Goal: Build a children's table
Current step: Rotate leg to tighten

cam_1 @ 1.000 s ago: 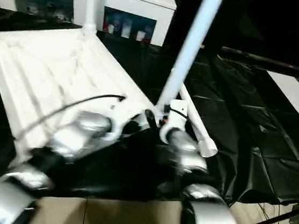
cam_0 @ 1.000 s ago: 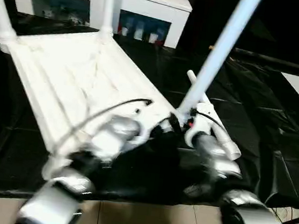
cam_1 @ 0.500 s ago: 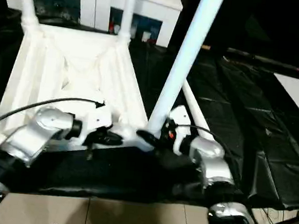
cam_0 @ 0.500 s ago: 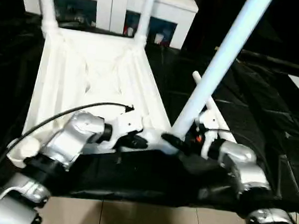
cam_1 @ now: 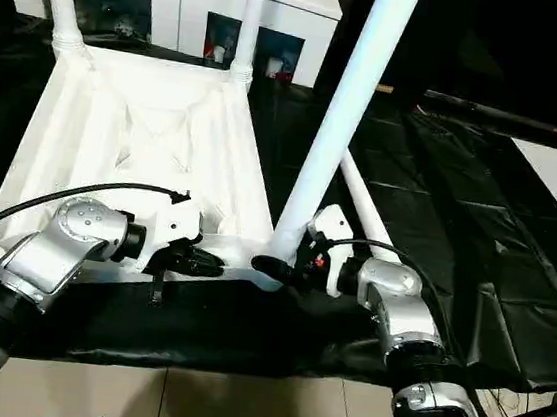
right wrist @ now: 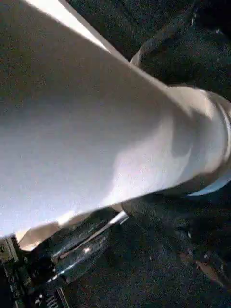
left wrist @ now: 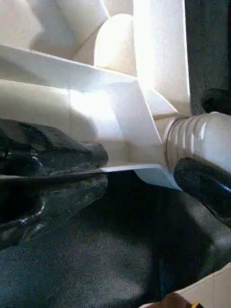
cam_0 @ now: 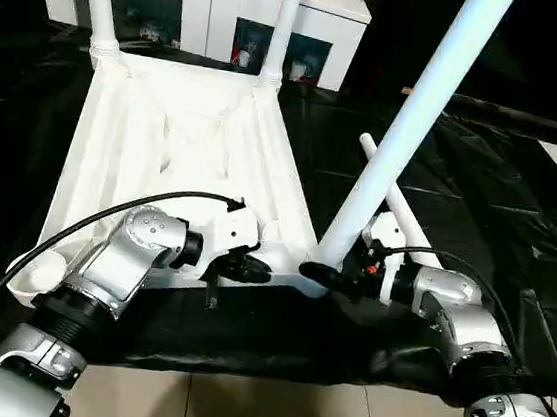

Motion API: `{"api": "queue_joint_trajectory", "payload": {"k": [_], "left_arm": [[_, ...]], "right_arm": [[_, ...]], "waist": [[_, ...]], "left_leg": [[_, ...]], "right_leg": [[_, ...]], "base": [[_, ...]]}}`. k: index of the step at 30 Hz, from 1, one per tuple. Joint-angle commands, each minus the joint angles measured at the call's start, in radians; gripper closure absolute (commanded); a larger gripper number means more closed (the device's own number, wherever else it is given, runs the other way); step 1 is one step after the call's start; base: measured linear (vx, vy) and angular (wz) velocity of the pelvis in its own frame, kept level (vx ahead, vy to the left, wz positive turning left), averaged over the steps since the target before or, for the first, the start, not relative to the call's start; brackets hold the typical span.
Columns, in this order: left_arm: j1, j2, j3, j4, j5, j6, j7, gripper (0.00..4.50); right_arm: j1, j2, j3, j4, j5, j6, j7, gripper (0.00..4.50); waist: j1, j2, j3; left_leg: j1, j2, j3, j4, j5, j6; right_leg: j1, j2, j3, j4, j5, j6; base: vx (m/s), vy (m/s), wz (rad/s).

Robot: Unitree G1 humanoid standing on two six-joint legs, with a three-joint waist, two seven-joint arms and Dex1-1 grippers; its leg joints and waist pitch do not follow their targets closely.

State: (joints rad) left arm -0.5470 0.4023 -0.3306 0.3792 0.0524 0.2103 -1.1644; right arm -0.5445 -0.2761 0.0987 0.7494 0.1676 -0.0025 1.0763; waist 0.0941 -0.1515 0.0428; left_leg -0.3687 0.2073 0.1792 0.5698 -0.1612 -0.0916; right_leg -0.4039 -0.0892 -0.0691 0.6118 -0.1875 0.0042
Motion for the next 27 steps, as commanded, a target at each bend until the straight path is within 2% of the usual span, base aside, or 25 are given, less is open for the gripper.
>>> {"api": "queue_joint_trajectory", "payload": {"k": [1, 9, 14, 17, 18, 19, 20, 21, 23, 24, 25, 27], "left_arm": [[0.022, -0.032, -0.039, 0.007, -0.02, -0.018, -0.024, 4.5], [0.028, -0.03, -0.04, 0.007, -0.019, -0.017, -0.025, 4.5], [0.028, -0.046, -0.038, 0.021, -0.003, 0.005, 0.018, 4.5], [0.001, -0.1, -0.024, 0.081, 0.025, 0.048, 0.126, 4.5], [-0.012, -0.128, -0.024, 0.109, 0.041, 0.069, 0.175, 4.5], [-0.014, -0.131, -0.024, 0.112, 0.042, 0.071, 0.181, 4.5], [-0.026, -0.16, -0.023, 0.137, 0.053, 0.095, 0.225, 4.5], [-0.04, -0.193, -0.018, 0.164, 0.063, 0.126, 0.277, 4.5], [-0.045, -0.206, -0.015, 0.175, 0.066, 0.137, 0.297, 4.5], [-0.076, -0.275, 0.013, 0.233, 0.071, 0.189, 0.416, 4.5], [-0.092, -0.314, 0.025, 0.262, 0.075, 0.213, 0.472, 4.5], [-0.107, -0.355, 0.034, 0.286, 0.08, 0.231, 0.522, 4.5]], "right_arm": [[-0.003, -0.005, -0.002, -0.005, 0.002, 0.014, -0.003, 1.59], [-0.001, 0.0, -0.006, 0.001, 0.0, 0.01, -0.007, 1.83], [-0.001, 0.019, -0.03, 0.046, -0.015, -0.006, -0.107, 1.84], [-0.026, 0.059, -0.084, 0.132, -0.018, 0.009, -0.304, 1.84], [-0.04, 0.077, -0.1, 0.174, -0.025, 0.02, -0.398, 1.84], [-0.042, 0.08, -0.102, 0.179, -0.025, 0.021, -0.41, 1.84], [-0.057, 0.101, -0.122, 0.214, -0.021, 0.034, -0.5, 1.84], [-0.072, 0.124, -0.147, 0.247, -0.01, 0.048, -0.586, 1.85], [-0.078, 0.133, -0.157, 0.258, -0.004, 0.053, -0.617, 1.85], [-0.104, 0.177, -0.197, 0.301, 0.027, 0.062, -0.733, 1.85], [-0.121, 0.205, -0.224, 0.327, 0.049, 0.066, -0.793, 1.85], [-0.142, 0.237, -0.244, 0.353, 0.063, 0.069, -0.848, 1.85]], "waist": [[0.0, 0.001, -0.052], [0.0, 0.0, -0.053], [-0.003, 0.002, -0.051], [-0.009, 0.004, -0.048], [-0.009, 0.004, -0.048], [-0.013, 0.004, -0.049], [-0.012, 0.007, -0.049], [-0.015, 0.006, -0.05], [-0.016, 0.008, -0.051], [-0.016, 0.009, -0.053], [-0.018, 0.008, -0.053], [-0.015, 0.007, -0.056]], "left_leg": [[0.011, 0.031, -0.002, -0.062, -0.196, 0.024], [0.011, 0.03, -0.002, -0.06, -0.186, 0.027], [0.011, 0.031, -0.002, -0.062, -0.203, 0.016], [0.016, 0.03, -0.004, -0.066, -0.265, -0.015], [0.014, 0.029, -0.009, -0.068, -0.29, -0.028], [0.012, 0.029, -0.01, -0.069, -0.303, -0.036], [0.014, 0.03, -0.012, -0.069, -0.312, -0.04], [0.018, 0.028, -0.011, -0.067, -0.32, -0.045], [0.017, 0.028, -0.013, -0.068, -0.343, -0.049], [0.018, 0.029, -0.013, -0.067, -0.345, -0.051], [0.022, 0.027, -0.012, -0.066, -0.369, -0.057], [0.022, 0.027, -0.013, -0.065, -0.368, -0.054]], "right_leg": [[0.04, -0.055, 0.043, -0.065, -0.206, -0.183], [0.041, -0.055, 0.042, -0.064, -0.203, -0.183], [0.039, -0.056, 0.043, -0.065, -0.22, -0.181], [0.031, -0.057, 0.044, -0.075, -0.31, -0.165], [0.034, -0.059, 0.041, -0.08, -0.36, -0.15], [0.033, -0.059, 0.042, -0.082, -0.379, -0.138], [0.031, -0.06, 0.041, -0.083, -0.391, -0.133], [0.026, -0.06, 0.043, -0.085, -0.392, -0.129], [0.027, -0.058, 0.04, -0.086, -0.404, -0.119], [0.026, -0.057, 0.041, -0.085, -0.392, -0.119], [0.019, -0.053, 0.041, -0.084, -0.377, -0.121], [0.021, -0.056, 0.039, -0.086, -0.37, -0.115]], "base": [[0.0, 0.0, 0.0], [0.0, 0.0, 0.0], [0.0, 0.0, 0.0], [0.0, 0.0, 0.0], [0.0, 0.0, 0.0], [0.0, 0.0, 0.0], [0.0, 0.0, 0.0], [0.0, 0.0, 0.0], [0.0, 0.0, 0.0], [0.0, 0.0, 0.0], [0.0, 0.0, 0.0], [0.0, 0.0, 0.0]]}}
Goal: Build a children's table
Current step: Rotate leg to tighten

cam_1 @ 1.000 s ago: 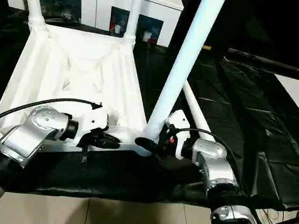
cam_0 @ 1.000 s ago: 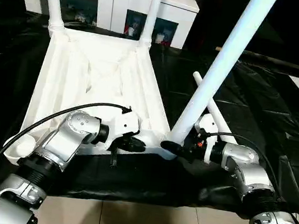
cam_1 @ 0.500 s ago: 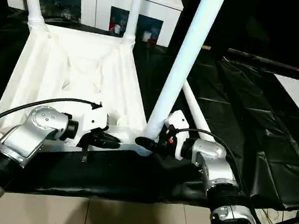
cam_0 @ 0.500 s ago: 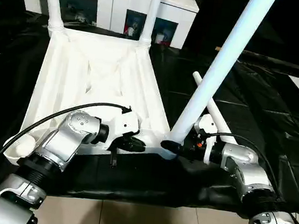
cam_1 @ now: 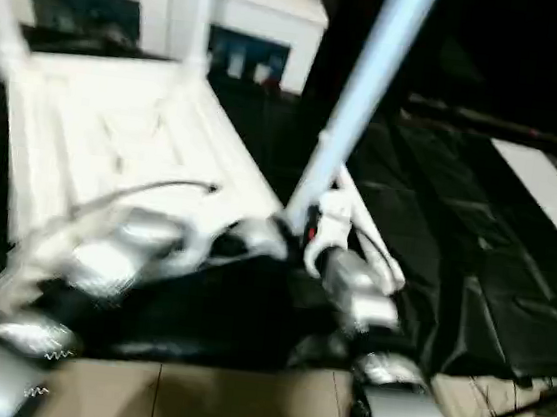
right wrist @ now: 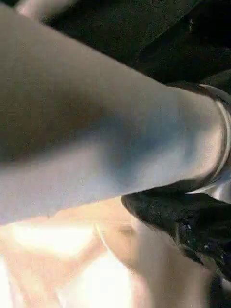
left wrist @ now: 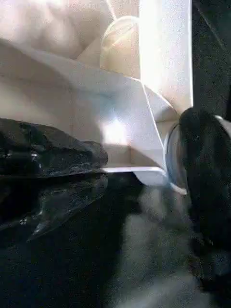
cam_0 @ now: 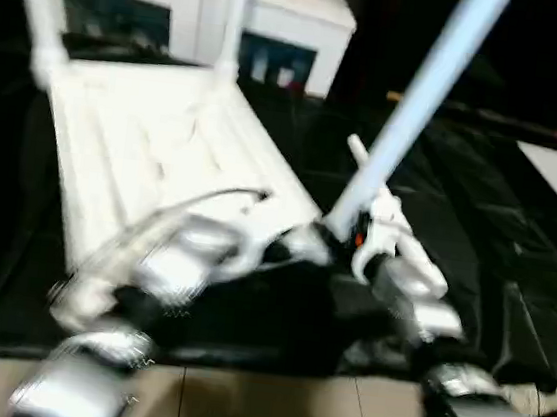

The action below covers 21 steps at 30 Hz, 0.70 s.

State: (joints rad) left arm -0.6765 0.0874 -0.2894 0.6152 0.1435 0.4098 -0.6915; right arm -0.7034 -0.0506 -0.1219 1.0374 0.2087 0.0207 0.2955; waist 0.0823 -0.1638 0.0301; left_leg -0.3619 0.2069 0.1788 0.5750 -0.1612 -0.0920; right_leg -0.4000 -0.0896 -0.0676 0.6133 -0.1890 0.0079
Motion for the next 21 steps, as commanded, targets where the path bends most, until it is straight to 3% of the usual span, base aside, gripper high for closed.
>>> {"api": "queue_joint_trajectory", "payload": {"k": [1, 3, 9, 12, 15, 16, 21], "left_arm": [[0.018, -0.052, -0.005, 0.057, -0.009, 0.034, 0.064, 4.5], [0.014, -0.083, -0.011, 0.06, -0.001, 0.04, 0.083, 4.5], [0.009, -0.086, -0.013, 0.069, 0.0, 0.037, 0.083, 4.5], [-0.003, -0.08, -0.005, 0.083, 0.001, 0.021, 0.09, 4.5], [-0.003, -0.071, -0.006, 0.082, 0.002, 0.001, 0.078, 4.5], [-0.001, -0.056, -0.021, 0.079, 0.009, -0.044, 0.054, 4.5], [-0.015, -0.039, -0.017, 0.091, 0.007, -0.067, 0.035, 4.5]], "right_arm": [[0.009, 0.021, -0.026, 0.074, 0.021, 0.045, -0.083, 1.85], [-0.013, 0.053, -0.022, 0.097, 0.006, 0.037, -0.12, 1.85], [-0.031, 0.069, -0.025, 0.113, 0.002, 0.017, -0.114, 1.85], [-0.045, 0.068, -0.05, 0.112, 0.017, -0.014, -0.084, 1.13], [-0.052, 0.059, -0.047, 0.102, 0.012, -0.031, -0.056, 0.94], [-0.049, 0.042, -0.022, 0.079, -0.013, -0.056, -0.034, 0.74], [0.012, -0.003, 0.004, -0.054, -0.004, -0.061, 0.081, 0.69]], "waist": [[-0.003, 0.018, -0.044], [0.001, 0.016, -0.045], [0.0, 0.012, -0.044], [0.0, 0.014, -0.042], [0.0, 0.013, -0.044], [0.003, 0.011, -0.043], [0.005, 0.009, -0.04]], "left_leg": [[0.013, 0.027, -0.012, -0.07, -0.363, -0.051], [0.01, 0.026, -0.011, -0.07, -0.352, -0.038], [0.009, 0.026, -0.013, -0.073, -0.374, -0.035], [0.011, 0.026, -0.013, -0.073, -0.402, -0.037], [0.008, 0.027, -0.015, -0.073, -0.398, -0.032], [0.004, 0.027, -0.014, -0.073, -0.383, -0.027], [0.002, 0.026, -0.01, -0.072, -0.352, -0.011]], "right_leg": [[0.018, -0.054, 0.038, -0.087, -0.352, -0.118], [0.019, -0.052, 0.039, -0.086, -0.319, -0.116], [0.018, -0.052, 0.036, -0.091, -0.35, -0.098], [0.014, -0.053, 0.036, -0.097, -0.388, -0.09], [0.016, -0.055, 0.036, -0.098, -0.392, -0.088], [0.017, -0.055, 0.035, -0.098, -0.384, -0.088], [0.019, -0.056, 0.037, -0.098, -0.374, -0.091]], "base": [[0.0, 0.0, 0.0], [0.0, 0.0, 0.0], [0.0, 0.0, 0.0], [0.0, 0.0, 0.0], [0.0, 0.0, 0.0], [0.0, 0.0, 0.0], [0.0, 0.0, 0.0]]}}
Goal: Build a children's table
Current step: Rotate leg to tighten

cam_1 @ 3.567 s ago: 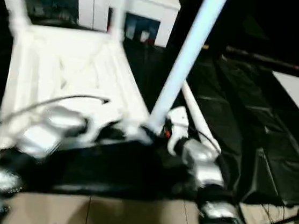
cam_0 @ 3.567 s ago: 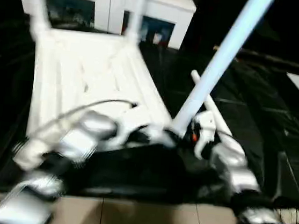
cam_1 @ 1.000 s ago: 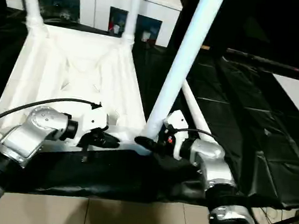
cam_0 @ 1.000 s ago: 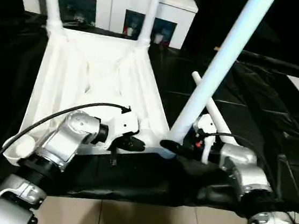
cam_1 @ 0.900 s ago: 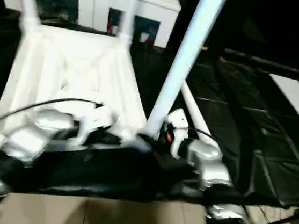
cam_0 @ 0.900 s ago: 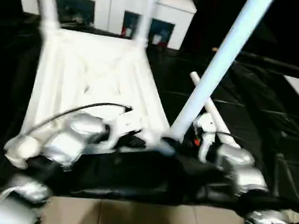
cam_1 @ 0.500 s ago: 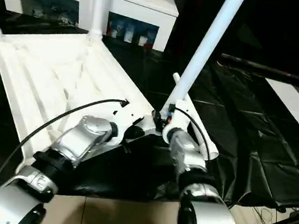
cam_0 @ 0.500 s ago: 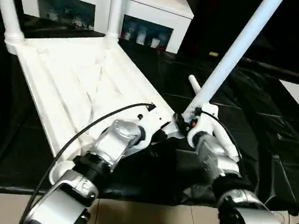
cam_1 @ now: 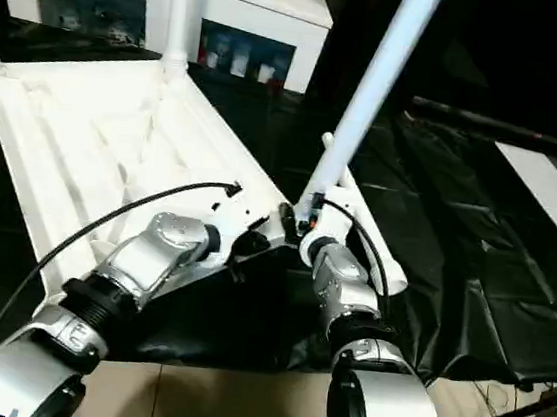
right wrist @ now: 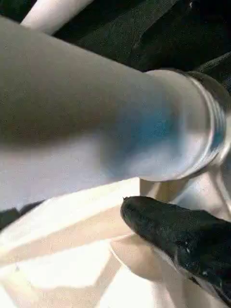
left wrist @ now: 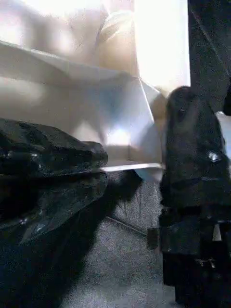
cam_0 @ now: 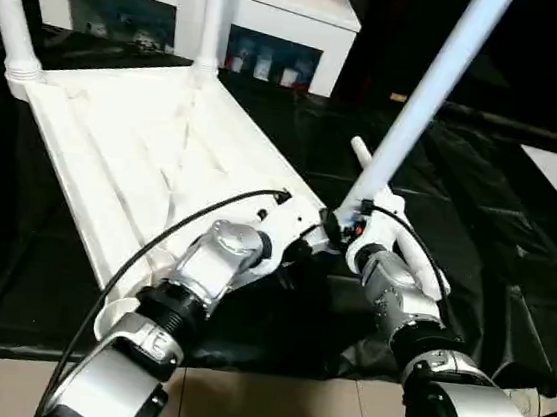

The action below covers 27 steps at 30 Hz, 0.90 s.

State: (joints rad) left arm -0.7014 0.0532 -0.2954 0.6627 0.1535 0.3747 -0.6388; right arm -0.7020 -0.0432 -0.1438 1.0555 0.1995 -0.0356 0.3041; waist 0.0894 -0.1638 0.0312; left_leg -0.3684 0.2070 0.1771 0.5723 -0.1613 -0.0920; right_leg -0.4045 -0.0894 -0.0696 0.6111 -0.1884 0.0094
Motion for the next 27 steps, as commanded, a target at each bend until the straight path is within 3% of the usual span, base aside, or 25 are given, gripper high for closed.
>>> {"api": "queue_joint_trajectory", "payload": {"k": [1, 3, 6, 7, 8, 10, 16, 18, 20, 24, 26, 27], "left_arm": [[0.005, -0.004, -0.006, 0.049, -0.007, -0.035, -0.017, 4.5], [-0.005, 0.004, -0.001, 0.061, -0.011, -0.069, -0.03, 4.5], [-0.007, 0.011, -0.004, 0.065, -0.012, -0.094, -0.042, 4.5], [-0.006, 0.023, -0.008, 0.066, -0.014, -0.125, -0.065, 4.5], [-0.006, 0.023, -0.008, 0.066, -0.014, -0.125, -0.065, 4.5], [-0.008, 0.042, -0.018, 0.079, -0.004, -0.183, -0.071, 4.5], [-0.019, 0.062, 0.003, 0.103, -0.01, -0.275, -0.069, 4.5], [-0.016, 0.067, 0.016, 0.092, -0.029, -0.278, -0.096, 3.97], [-0.013, 0.07, 0.023, 0.079, -0.042, -0.273, -0.113, 3.99], [-0.004, 0.081, 0.039, 0.058, -0.069, -0.305, -0.13, 3.59], [0.0, 0.084, 0.078, 0.032, -0.103, -0.293, -0.124, 3.48], [-0.003, 0.089, 0.104, 0.021, -0.111, -0.289, -0.096, 3.32]], "right_arm": [[0.029, -0.018, 0.029, -0.101, 0.005, -0.001, 0.091, 0.69], [0.103, -0.046, 0.044, -0.213, 0.009, 0.019, 0.144, 0.69], [0.143, -0.058, 0.055, -0.268, 0.013, 0.033, 0.178, 0.69], [0.203, -0.076, 0.079, -0.355, 0.021, 0.056, 0.226, 0.69], [0.203, -0.076, 0.079, -0.355, 0.021, 0.056, 0.226, 0.69], [0.286, -0.096, 0.106, -0.487, 0.035, 0.099, 0.269, 0.69], [0.384, -0.106, 0.099, -0.627, 0.039, 0.154, 0.247, 0.69], [0.408, -0.102, 0.088, -0.651, 0.04, 0.165, 0.223, 0.67], [0.424, -0.098, 0.084, -0.662, 0.041, 0.17, 0.21, 0.67], [0.474, -0.087, 0.09, -0.725, 0.043, 0.207, 0.176, 0.67], [0.484, -0.076, 0.094, -0.738, 0.035, 0.215, 0.16, 0.67], [0.485, -0.073, 0.098, -0.738, 0.031, 0.215, 0.155, 0.67]], "waist": [[0.001, 0.009, -0.042], [0.002, 0.014, -0.04], [0.004, 0.014, -0.042], [0.004, 0.02, -0.042], [0.006, 0.02, -0.039], [0.008, 0.019, -0.04], [0.008, 0.021, -0.037], [0.006, 0.023, -0.033], [0.005, 0.021, -0.034], [0.005, 0.022, -0.039], [0.005, 0.022, -0.041], [0.004, 0.018, -0.046]], "left_leg": [[0.009, 0.027, -0.007, -0.069, -0.338, -0.006], [0.003, 0.025, -0.009, -0.073, -0.313, 0.002], [0.003, 0.026, -0.008, -0.072, -0.293, 0.011], [0.006, 0.027, -0.008, -0.072, -0.294, 0.009], [0.005, 0.026, -0.007, -0.073, -0.295, 0.014], [0.006, 0.028, -0.008, -0.074, -0.301, 0.018], [0.007, 0.031, -0.01, -0.077, -0.318, 0.011], [0.007, 0.032, -0.012, -0.08, -0.324, 0.001], [0.005, 0.031, -0.012, -0.08, -0.324, -0.001], [0.004, 0.032, -0.008, -0.076, -0.253, 0.008], [0.004, 0.031, -0.007, -0.073, -0.228, 0.012], [0.003, 0.03, -0.004, -0.066, -0.17, 0.026]], "right_leg": [[0.025, -0.056, 0.041, -0.095, -0.361, -0.092], [0.031, -0.054, 0.04, -0.095, -0.341, -0.094], [0.034, -0.054, 0.04, -0.092, -0.31, -0.107], [0.032, -0.055, 0.041, -0.09, -0.308, -0.112], [0.034, -0.053, 0.041, -0.096, -0.308, -0.109], [0.035, -0.054, 0.041, -0.095, -0.309, -0.112], [0.031, -0.057, 0.042, -0.098, -0.344, -0.113], [0.029, -0.059, 0.042, -0.098, -0.352, -0.113], [0.03, -0.059, 0.042, -0.098, -0.356, -0.112], [0.036, -0.054, 0.043, -0.078, -0.186, -0.146], [0.038, -0.054, 0.043, -0.073, -0.147, -0.158], [0.044, -0.053, 0.043, -0.063, -0.06, -0.178]], "base": [[0.0, 0.0, 0.0], [0.0, 0.0, 0.0], [0.0, 0.0, 0.0], [0.0, 0.0, 0.0], [0.0, 0.0, 0.0], [0.0, 0.0, 0.0], [0.0, 0.0, 0.0], [0.0, 0.0, 0.0], [0.0, 0.0, 0.0], [0.0, 0.0, 0.0], [0.0, 0.0, 0.0], [0.0, 0.0, 0.0]]}}
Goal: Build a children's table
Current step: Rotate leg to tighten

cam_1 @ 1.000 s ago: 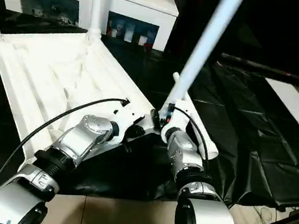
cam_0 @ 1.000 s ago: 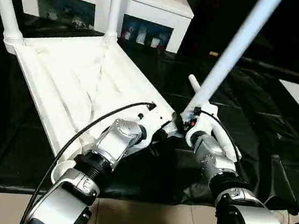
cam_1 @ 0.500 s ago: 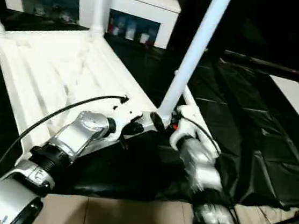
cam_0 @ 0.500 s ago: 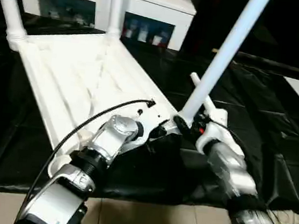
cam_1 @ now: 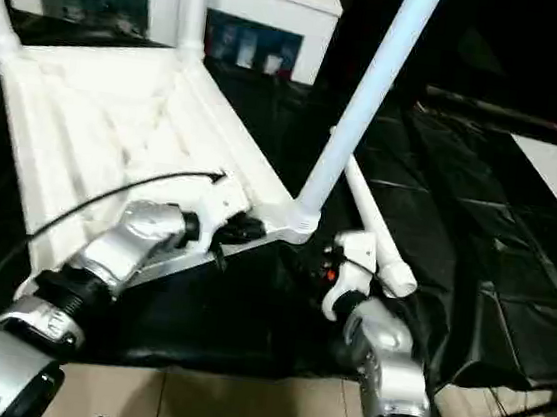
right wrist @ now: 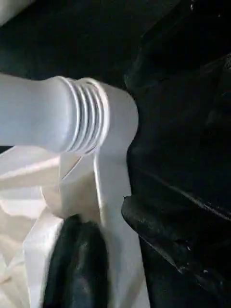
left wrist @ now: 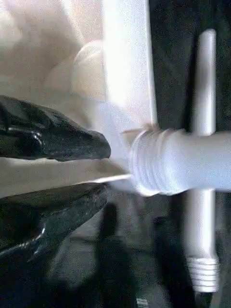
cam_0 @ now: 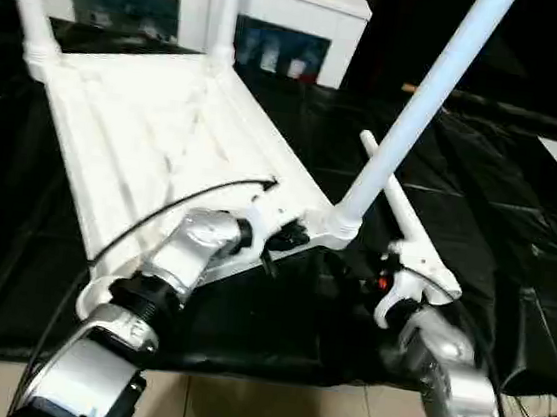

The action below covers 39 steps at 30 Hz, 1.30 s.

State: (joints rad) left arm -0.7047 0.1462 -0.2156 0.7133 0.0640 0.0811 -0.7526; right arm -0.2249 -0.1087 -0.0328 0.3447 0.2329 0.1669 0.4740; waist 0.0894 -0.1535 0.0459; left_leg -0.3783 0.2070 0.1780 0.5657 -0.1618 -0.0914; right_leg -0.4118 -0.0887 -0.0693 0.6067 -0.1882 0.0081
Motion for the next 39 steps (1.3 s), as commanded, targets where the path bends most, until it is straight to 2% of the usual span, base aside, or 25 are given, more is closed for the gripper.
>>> {"api": "queue_joint_trajectory", "payload": {"k": [1, 3, 4, 5, 6, 8, 9, 11, 12, 14, 15, 16, 17, 19, 20, 22, 26, 28, 29, 30, 31, 34, 36, 38, 39], "left_arm": [[-0.001, 0.0, 0.038, -0.034, -0.025, 0.007, 0.038, 3.19], [-0.006, 0.021, 0.079, -0.054, -0.037, 0.02, 0.081, 3.13], [-0.012, 0.038, 0.118, -0.064, -0.043, 0.029, 0.135, 3.13], [-0.012, 0.038, 0.118, -0.064, -0.043, 0.029, 0.135, 3.13], [-0.022, 0.069, 0.177, -0.081, -0.048, 0.036, 0.221, 3.13], [-0.032, 0.12, 0.25, -0.094, -0.041, 0.053, 0.335, 3.13], [-0.033, 0.154, 0.276, -0.101, -0.028, 0.063, 0.378, 3.13], [-0.031, 0.182, 0.291, -0.105, -0.016, 0.07, 0.403, 3.13], [-0.012, 0.277, 0.324, -0.117, 0.027, 0.101, 0.444, 3.13], [0.005, 0.333, 0.34, -0.125, 0.048, 0.122, 0.46, 3.13], [0.029, 0.393, 0.362, -0.133, 0.069, 0.153, 0.476, 3.13], [0.039, 0.415, 0.372, -0.132, 0.076, 0.16, 0.487, 3.13], [0.039, 0.415, 0.372, -0.132, 0.076, 0.16, 0.487, 3.13], [0.065, 0.466, 0.385, -0.126, 0.099, 0.161, 0.526, 3.13], [0.089, 0.511, 0.394, -0.112, 0.105, 0.168, 0.539, 3.13], [0.116, 0.527, 0.387, -0.105, 0.106, 0.189, 0.519, 3.13], [0.208, 0.516, 0.334, -0.163, 0.078, 0.283, 0.369, 3.13], [0.219, 0.515, 0.324, -0.178, 0.075, 0.293, 0.348, 3.13], [0.233, 0.513, 0.318, -0.219, 0.063, 0.32, 0.318, 3.13], [0.258, 0.515, 0.297, -0.291, 0.032, 0.366, 0.25, 3.13], [0.27, 0.518, 0.285, -0.331, 0.009, 0.407, 0.219, 3.13], [0.303, 0.553, 0.234, -0.402, -0.018, 0.464, 0.137, 3.13], [0.343, 0.582, 0.199, -0.495, -0.05, 0.518, 0.035, 3.13], [0.354, 0.587, 0.192, -0.529, -0.069, 0.531, 0.0, 3.13], [0.372, 0.599, 0.175, -0.572, -0.093, 0.536, -0.047, 3.13]], "right_arm": [[0.008, -0.007, -0.011, -0.025, -0.005, 0.012, -0.017, 0.67], [0.007, -0.004, -0.007, -0.021, -0.01, 0.016, -0.03, 0.67], [0.005, -0.004, -0.006, -0.019, -0.014, 0.021, -0.038, 0.67], [0.005, -0.004, -0.006, -0.019, -0.014, 0.021, -0.038, 0.67], [0.002, -0.003, -0.004, -0.015, -0.018, 0.027, -0.047, 0.67], [-0.003, -0.003, 0.001, -0.011, -0.024, 0.036, -0.054, 0.67], [-0.007, -0.005, 0.004, -0.006, -0.033, 0.041, -0.061, 0.67], [-0.011, -0.007, 0.006, 0.001, -0.038, 0.042, -0.066, 0.67], [-0.025, -0.013, 0.007, 0.025, -0.051, 0.047, -0.08, 0.67], [-0.033, -0.016, 0.006, 0.04, -0.057, 0.048, -0.087, 0.67], [-0.044, -0.018, 0.004, 0.057, -0.057, 0.051, -0.087, 0.67], [-0.049, -0.019, 0.006, 0.064, -0.06, 0.051, -0.088, 0.67], [-0.049, -0.019, 0.006, 0.064, -0.06, 0.051, -0.088, 0.67], [-0.062, -0.022, 0.008, 0.082, -0.065, 0.048, -0.09, 0.67], [-0.078, -0.023, 0.01, 0.106, -0.069, 0.043, -0.091, 0.67], [-0.09, -0.02, 0.009, 0.125, -0.072, 0.038, -0.091, 0.67], [-0.132, -0.014, 0.013, 0.187, -0.081, 0.017, -0.09, 0.67], [-0.139, -0.014, 0.013, 0.199, -0.082, 0.013, -0.09, 0.67], [-0.154, -0.012, 0.012, 0.22, -0.082, 0.007, -0.091, 0.67], [-0.179, -0.01, 0.011, 0.258, -0.083, -0.005, -0.094, 0.67], [-0.194, -0.009, 0.011, 0.281, -0.083, -0.013, -0.094, 0.67], [-0.227, -0.006, 0.019, 0.332, -0.09, -0.035, -0.082, 0.67], [-0.273, 0.0, 0.024, 0.394, -0.099, -0.062, -0.06, 0.67], [-0.288, 0.003, 0.025, 0.415, -0.101, -0.071, -0.053, 0.67], [-0.305, 0.005, 0.027, 0.436, -0.104, -0.079, -0.046, 0.67]], "waist": [[0.005, 0.008, -0.061], [0.004, 0.008, -0.062], [0.004, 0.005, -0.06], [0.004, 0.005, -0.06], [0.003, 0.01, -0.057], [0.002, 0.012, -0.056], [0.0, 0.018, -0.056], [-0.003, 0.019, -0.055], [-0.001, 0.019, -0.056], [-0.002, 0.022, -0.056], [-0.003, 0.023, -0.055], [-0.005, 0.023, -0.057], [-0.002, 0.023, -0.056], [0.005, 0.026, -0.057], [0.006, 0.022, -0.056], [0.006, 0.025, -0.054], [0.006, 0.027, -0.051], [0.011, 0.028, -0.053], [0.01, 0.027, -0.053], [0.012, 0.026, -0.05], [0.011, 0.026, -0.051], [0.011, 0.028, -0.05], [0.006, 0.027, -0.051], [0.008, 0.03, -0.048], [0.008, 0.028, -0.051]], "left_leg": [[0.013, 0.028, -0.004, -0.057, -0.149, 0.034], [0.013, 0.026, -0.001, -0.052, -0.086, 0.066], [0.012, 0.026, 0.0, -0.052, -0.093, 0.07], [0.012, 0.026, 0.0, -0.052, -0.093, 0.07], [0.015, 0.028, -0.001, -0.054, -0.126, 0.063], [0.015, 0.03, -0.004, -0.057, -0.162, 0.043], [0.018, 0.031, -0.006, -0.06, -0.182, 0.026], [0.021, 0.03, -0.006, -0.061, -0.192, 0.008], [0.024, 0.03, -0.005, -0.059, -0.185, 0.0], [0.025, 0.028, -0.005, -0.059, -0.166, -0.008], [0.025, 0.028, -0.005, -0.059, -0.155, -0.013], [0.023, 0.026, -0.004, -0.058, -0.147, -0.014], [0.026, 0.026, -0.003, -0.057, -0.131, -0.017], [0.034, 0.026, 0.0, -0.054, -0.13, -0.017], [0.027, 0.025, -0.001, -0.057, -0.136, -0.018], [0.027, 0.025, -0.003, -0.06, -0.163, -0.03], [0.034, 0.029, -0.004, -0.065, -0.244, -0.063], [0.032, 0.03, -0.006, -0.066, -0.247, -0.065], [0.033, 0.029, -0.005, -0.064, -0.238, -0.065], [0.03, 0.029, -0.006, -0.067, -0.25, -0.069], [0.029, 0.029, -0.006, -0.067, -0.252, -0.072], [0.03, 0.026, -0.005, -0.065, -0.266, -0.073], [0.026, 0.027, -0.008, -0.066, -0.26, -0.075], [0.033, 0.026, -0.004, -0.065, -0.265, -0.076], [0.028, 0.025, -0.006, -0.064, -0.247, -0.075]], "right_leg": [[0.051, -0.053, 0.042, -0.054, -0.029, -0.183], [0.054, -0.051, 0.042, -0.046, 0.054, -0.201], [0.054, -0.049, 0.042, -0.047, 0.041, -0.202], [0.054, -0.049, 0.042, -0.047, 0.041, -0.202], [0.052, -0.051, 0.042, -0.051, -0.016, -0.193], [0.051, -0.05, 0.042, -0.054, -0.065, -0.179], [0.049, -0.049, 0.041, -0.055, -0.091, -0.168], [0.046, -0.045, 0.041, -0.055, -0.1, -0.156], [0.044, -0.044, 0.041, -0.051, -0.086, -0.156], [0.042, -0.042, 0.041, -0.048, -0.074, -0.152], [0.043, -0.041, 0.041, -0.044, -0.054, -0.154], [0.045, -0.04, 0.042, -0.043, -0.044, -0.155], [0.044, -0.041, 0.042, -0.042, -0.023, -0.159], [0.038, -0.039, 0.042, -0.04, 0.004, -0.169], [0.045, -0.04, 0.042, -0.04, -0.011, -0.165], [0.041, -0.043, 0.042, -0.042, -0.056, -0.16], [0.031, -0.047, 0.044, -0.049, -0.127, -0.165], [0.035, -0.049, 0.045, -0.049, -0.113, -0.17], [0.035, -0.049, 0.044, -0.044, -0.087, -0.178], [0.036, -0.05, 0.043, -0.044, -0.105, -0.179], [0.038, -0.052, 0.043, -0.043, -0.112, -0.18], [0.035, -0.048, 0.045, -0.046, -0.132, -0.175], [0.04, -0.048, 0.044, -0.041, -0.129, -0.178], [0.034, -0.044, 0.045, -0.044, -0.123, -0.182], [0.041, -0.045, 0.044, -0.039, -0.111, -0.185]], "base": [[0.0, 0.0, 0.0], [0.0, 0.0, 0.0], [0.0, 0.0, 0.0], [0.0, 0.0, 0.0], [0.0, 0.0, 0.0], [0.0, 0.0, 0.0], [0.0, 0.0, 0.0], [0.0, 0.0, 0.0], [0.0, 0.0, 0.0], [0.0, 0.0, 0.0], [0.0, 0.0, 0.0], [0.0, 0.0, 0.0], [0.0, 0.0, 0.0], [0.0, 0.0, 0.0], [0.0, 0.0, 0.0], [0.0, 0.0, 0.0], [0.0, 0.0, 0.0], [0.0, 0.0, 0.0], [0.0, 0.0, 0.0], [0.0, 0.0, 0.0], [0.0, 0.0, 0.0], [0.0, 0.0, 0.0], [0.0, 0.0, 0.0], [0.0, 0.0, 0.0], [0.0, 0.0, 0.0]]}}
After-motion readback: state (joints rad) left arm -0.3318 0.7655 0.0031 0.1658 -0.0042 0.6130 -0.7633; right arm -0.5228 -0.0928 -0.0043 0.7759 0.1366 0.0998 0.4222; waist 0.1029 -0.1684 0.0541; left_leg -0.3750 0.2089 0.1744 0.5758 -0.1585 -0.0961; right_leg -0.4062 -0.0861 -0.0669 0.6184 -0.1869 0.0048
